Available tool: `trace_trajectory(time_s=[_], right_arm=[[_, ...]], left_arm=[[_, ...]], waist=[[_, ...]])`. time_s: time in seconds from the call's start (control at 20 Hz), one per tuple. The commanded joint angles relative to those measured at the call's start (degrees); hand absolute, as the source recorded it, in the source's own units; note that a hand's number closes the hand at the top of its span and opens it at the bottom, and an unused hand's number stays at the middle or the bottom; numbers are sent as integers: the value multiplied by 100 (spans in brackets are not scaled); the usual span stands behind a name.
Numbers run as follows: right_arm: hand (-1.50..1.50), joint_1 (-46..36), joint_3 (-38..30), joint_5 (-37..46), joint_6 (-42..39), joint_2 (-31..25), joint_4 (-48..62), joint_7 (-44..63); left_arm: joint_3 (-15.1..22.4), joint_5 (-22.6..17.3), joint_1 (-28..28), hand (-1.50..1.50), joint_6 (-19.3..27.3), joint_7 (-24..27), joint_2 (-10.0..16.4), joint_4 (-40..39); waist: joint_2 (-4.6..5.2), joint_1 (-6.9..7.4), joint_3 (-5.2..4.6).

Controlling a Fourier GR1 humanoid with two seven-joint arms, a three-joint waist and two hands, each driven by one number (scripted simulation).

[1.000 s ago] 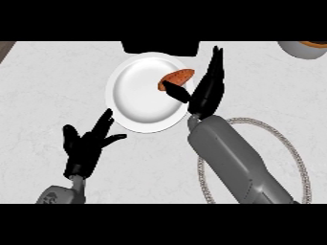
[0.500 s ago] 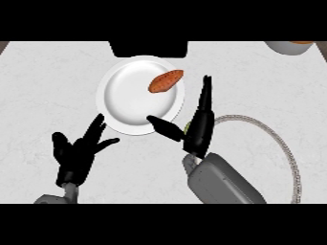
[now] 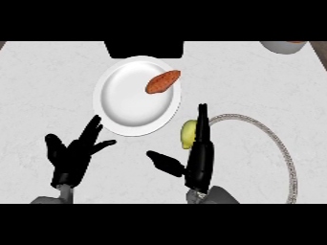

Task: Pick the sweet potato from the placemat and place it in the plate

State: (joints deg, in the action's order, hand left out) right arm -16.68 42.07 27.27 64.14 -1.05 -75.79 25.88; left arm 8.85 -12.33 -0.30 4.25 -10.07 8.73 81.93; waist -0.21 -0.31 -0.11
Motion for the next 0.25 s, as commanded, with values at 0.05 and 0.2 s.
trace_trajectory(time_s=[0.05,0.2], right_arm=[[-150,372,473,329,313,101,120,246],[-150,680,174,987,-307,102,-467,656]], left_arm=[[-33,268,265,0,128,69,28,-80],[80,464,54,0,362,-204,-178,-78]], waist=[[17,54,11],[13,19,10]])
